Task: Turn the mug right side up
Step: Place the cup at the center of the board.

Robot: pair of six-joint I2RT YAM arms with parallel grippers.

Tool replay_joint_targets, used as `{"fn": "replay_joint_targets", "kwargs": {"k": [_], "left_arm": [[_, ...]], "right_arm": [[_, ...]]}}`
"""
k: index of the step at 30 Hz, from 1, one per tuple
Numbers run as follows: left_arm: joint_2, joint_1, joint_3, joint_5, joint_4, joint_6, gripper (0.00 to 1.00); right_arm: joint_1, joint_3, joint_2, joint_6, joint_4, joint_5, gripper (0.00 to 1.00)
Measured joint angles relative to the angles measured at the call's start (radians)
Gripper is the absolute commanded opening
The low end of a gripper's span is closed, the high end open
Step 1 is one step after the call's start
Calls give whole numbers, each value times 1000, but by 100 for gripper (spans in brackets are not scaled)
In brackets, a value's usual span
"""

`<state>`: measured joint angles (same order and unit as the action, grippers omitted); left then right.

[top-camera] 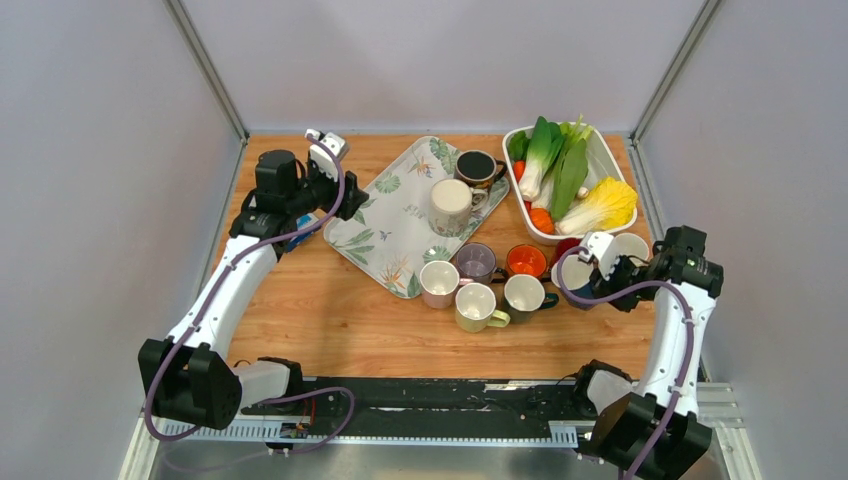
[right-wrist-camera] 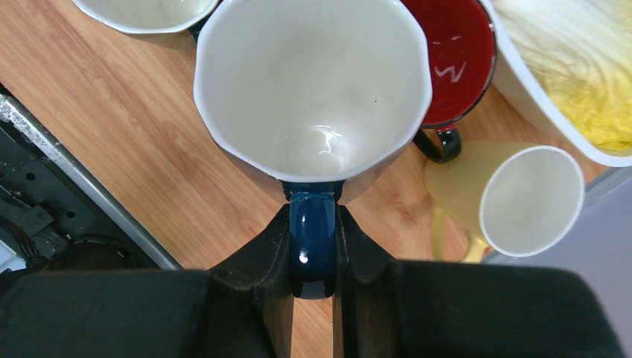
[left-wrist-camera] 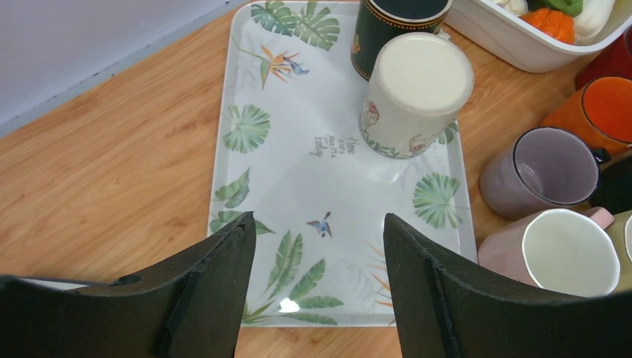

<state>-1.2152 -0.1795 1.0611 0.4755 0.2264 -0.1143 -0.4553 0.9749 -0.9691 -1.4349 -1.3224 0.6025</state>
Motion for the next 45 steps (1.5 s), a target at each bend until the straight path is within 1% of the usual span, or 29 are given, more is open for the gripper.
{"fn": "replay_joint_targets", "kwargs": {"k": [7,14,19,23,25,28,32,34,39,45], "left_arm": [[0,0,0,0,8,0,70],[0,0,0,2,18,5,70],[0,0,0,2,19,5,70],[0,0,0,7,20,4,69],[0,0,0,10,21,3,69],[0,0,0,12,25,0,69],[0,0,0,13,25,0,69],[0,0,0,13,25,0,69],[0,0,0,13,27,0,69],[0,0,0,13,26,0,69]], "right_arm": [[-11,-51,8,0,24,1,0],[-55,-102,-1,-8,51,7,0],[-63,-159,-8,-37,103,18,0],[-68,-230,-20,-71,136,21,4],[-79,-236,-19,-82,146,32,8],[-99,-247,-16,-97,151,44,18],[-133,-262,-13,-121,155,60,27],[-154,-275,-19,-147,184,48,31],[-208,-336,-85,-206,214,-16,34],[-242,-347,-93,-252,223,-45,37]]}}
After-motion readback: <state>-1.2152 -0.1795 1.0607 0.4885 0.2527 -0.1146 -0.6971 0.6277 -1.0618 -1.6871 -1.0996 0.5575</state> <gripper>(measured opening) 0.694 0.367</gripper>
